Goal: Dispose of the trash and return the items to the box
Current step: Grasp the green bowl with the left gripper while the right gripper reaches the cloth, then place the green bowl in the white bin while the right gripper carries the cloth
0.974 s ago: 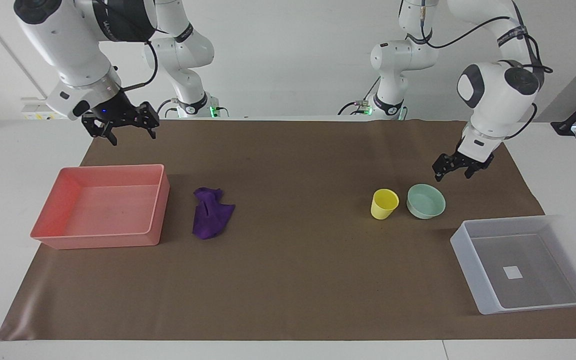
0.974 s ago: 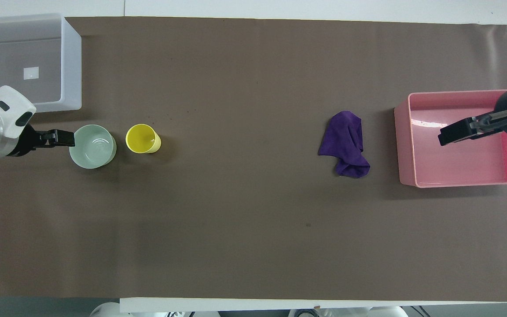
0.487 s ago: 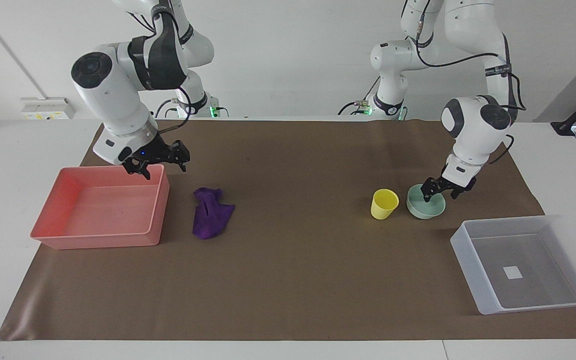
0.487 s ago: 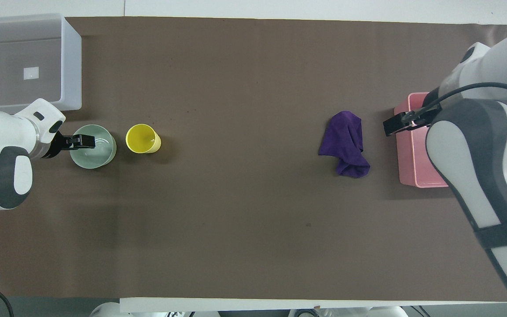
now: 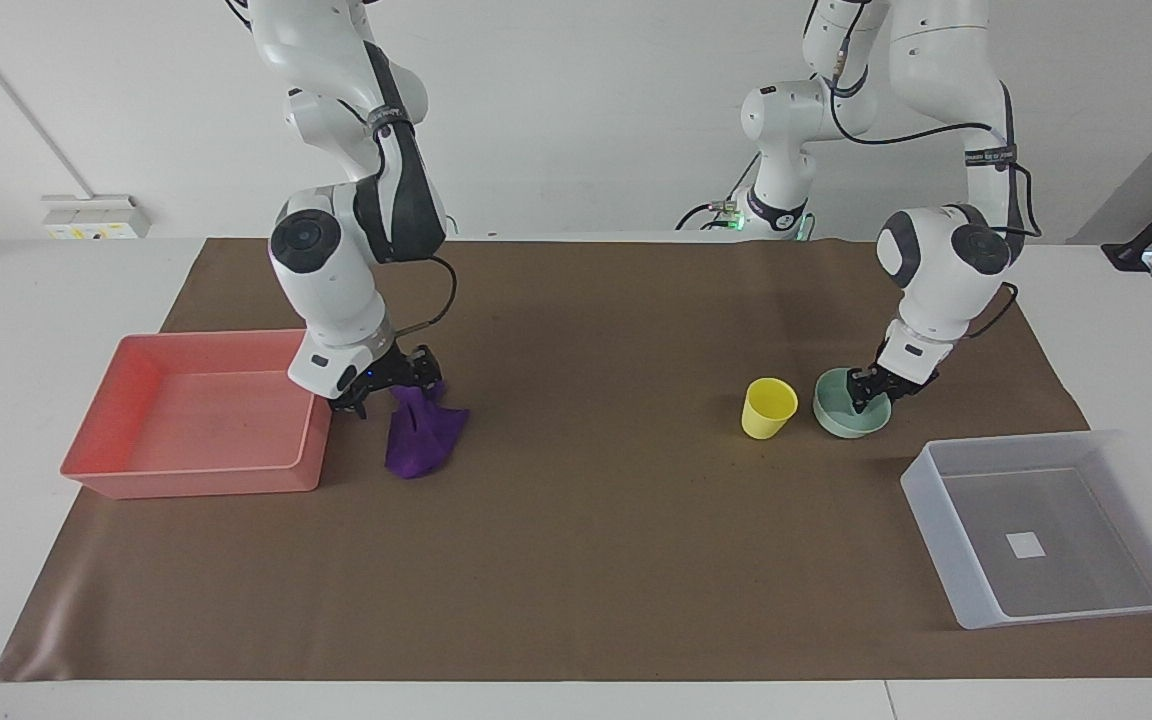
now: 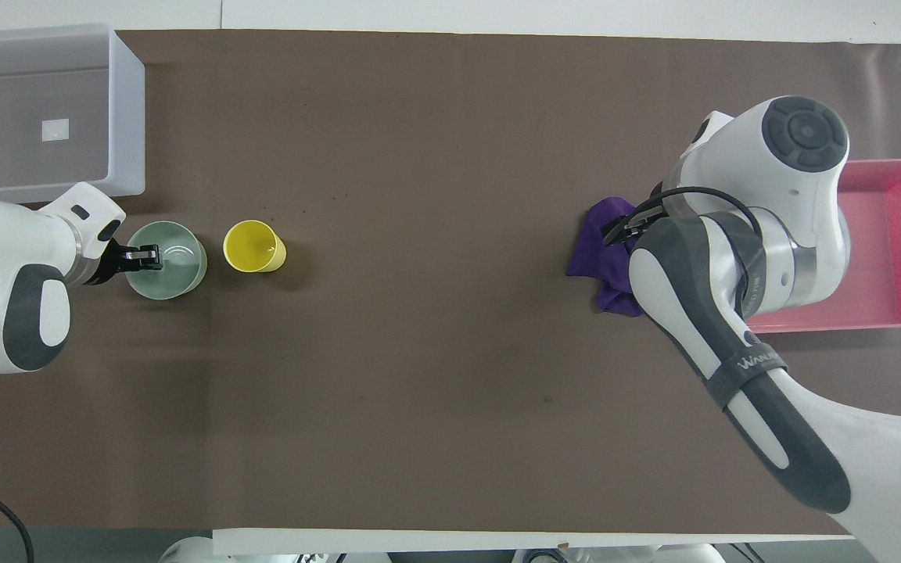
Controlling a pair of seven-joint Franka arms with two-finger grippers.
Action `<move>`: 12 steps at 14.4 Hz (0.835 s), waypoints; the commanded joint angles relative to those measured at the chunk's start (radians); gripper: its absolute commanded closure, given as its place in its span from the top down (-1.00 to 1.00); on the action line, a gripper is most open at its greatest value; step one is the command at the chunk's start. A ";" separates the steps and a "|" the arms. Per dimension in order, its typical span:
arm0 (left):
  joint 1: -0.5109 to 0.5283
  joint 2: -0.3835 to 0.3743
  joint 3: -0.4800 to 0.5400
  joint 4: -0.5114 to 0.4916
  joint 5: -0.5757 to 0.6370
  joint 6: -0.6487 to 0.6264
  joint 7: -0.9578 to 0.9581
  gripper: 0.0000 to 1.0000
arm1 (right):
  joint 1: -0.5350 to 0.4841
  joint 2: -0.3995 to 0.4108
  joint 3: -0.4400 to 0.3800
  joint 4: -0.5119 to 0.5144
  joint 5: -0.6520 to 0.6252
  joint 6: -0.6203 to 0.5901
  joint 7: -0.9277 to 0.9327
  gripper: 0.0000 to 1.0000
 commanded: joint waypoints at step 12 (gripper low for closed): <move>0.200 0.272 0.004 0.889 -0.133 -0.567 -0.029 -1.00 | 0.024 0.080 -0.007 -0.021 0.013 0.107 0.031 -0.99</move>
